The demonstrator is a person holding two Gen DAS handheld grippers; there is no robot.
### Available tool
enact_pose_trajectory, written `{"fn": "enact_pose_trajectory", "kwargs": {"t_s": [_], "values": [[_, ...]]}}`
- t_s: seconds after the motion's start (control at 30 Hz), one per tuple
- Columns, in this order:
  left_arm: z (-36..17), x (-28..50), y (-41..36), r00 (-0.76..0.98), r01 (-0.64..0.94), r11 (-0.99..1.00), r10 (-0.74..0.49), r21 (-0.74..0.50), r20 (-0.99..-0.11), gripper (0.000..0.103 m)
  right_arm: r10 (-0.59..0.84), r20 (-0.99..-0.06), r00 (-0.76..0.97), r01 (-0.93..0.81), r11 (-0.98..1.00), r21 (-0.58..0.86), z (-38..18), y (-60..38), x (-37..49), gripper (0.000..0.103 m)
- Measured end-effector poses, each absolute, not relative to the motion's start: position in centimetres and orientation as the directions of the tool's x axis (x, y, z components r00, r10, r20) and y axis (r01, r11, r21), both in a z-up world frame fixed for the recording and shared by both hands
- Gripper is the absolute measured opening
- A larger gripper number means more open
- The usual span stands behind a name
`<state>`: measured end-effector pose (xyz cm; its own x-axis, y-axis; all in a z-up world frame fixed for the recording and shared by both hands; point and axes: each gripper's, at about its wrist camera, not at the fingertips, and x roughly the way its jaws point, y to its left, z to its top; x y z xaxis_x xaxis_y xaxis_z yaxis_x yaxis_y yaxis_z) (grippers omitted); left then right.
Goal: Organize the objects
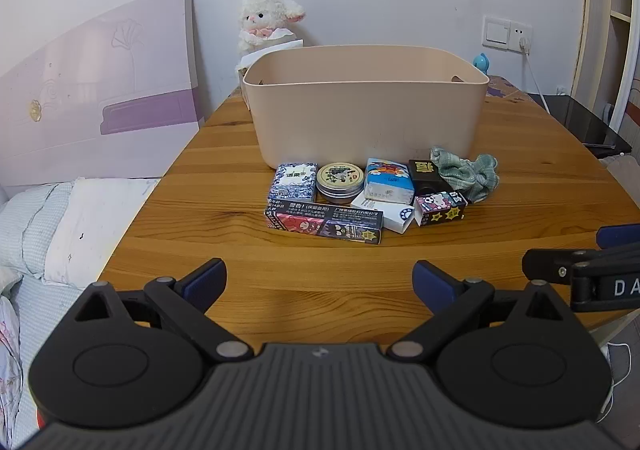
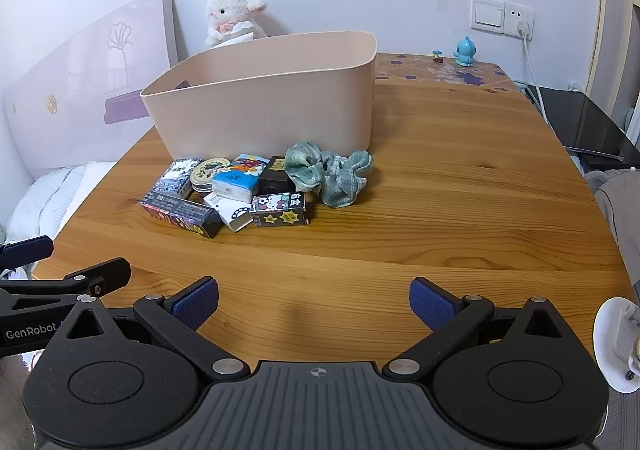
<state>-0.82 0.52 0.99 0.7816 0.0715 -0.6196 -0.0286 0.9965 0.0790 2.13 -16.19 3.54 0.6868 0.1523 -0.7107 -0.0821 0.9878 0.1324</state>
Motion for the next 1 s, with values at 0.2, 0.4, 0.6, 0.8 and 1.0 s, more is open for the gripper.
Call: {"fn": "enact_pose_trajectory", "kwargs": {"t_s": [0.2,0.4,0.6,0.8,1.0], "values": [[0.92,-0.85,0.52,0.781,-0.029,0.997,0.071,0.078,-0.621,0.1,0.154,-0.708,0.689,-0.081,0.987,0.136,3.55,-16.18,2.12,0.103],[0.9,-0.84,0.52,0.781,-0.028,0.997,0.07,0.078,-0.621,0.1,0.157,-0.707,0.69,-0.08,0.987,0.141,3.63,-16.23,2.12,0.103],[0.89,-0.85,0.5,0.781,-0.028,0.997,0.071,0.078,-0.621,0.1,0.158,-0.705,0.691,-0.076,0.986,0.146,3.58,-16.4,2.12,0.103],[0.87,-0.85,0.5,0.781,-0.028,0.997,0.07,0.078,-0.621,0.1,0.161,-0.707,0.688,-0.078,0.986,0.149,3.5,-16.39,2.27,0.103],[0.85,-0.86,0.47,0.781,-0.029,0.997,0.072,0.078,-0.621,0.1,0.156,-0.705,0.692,-0.071,0.986,0.149,3.43,-16.52,2.36,0.103]]}}
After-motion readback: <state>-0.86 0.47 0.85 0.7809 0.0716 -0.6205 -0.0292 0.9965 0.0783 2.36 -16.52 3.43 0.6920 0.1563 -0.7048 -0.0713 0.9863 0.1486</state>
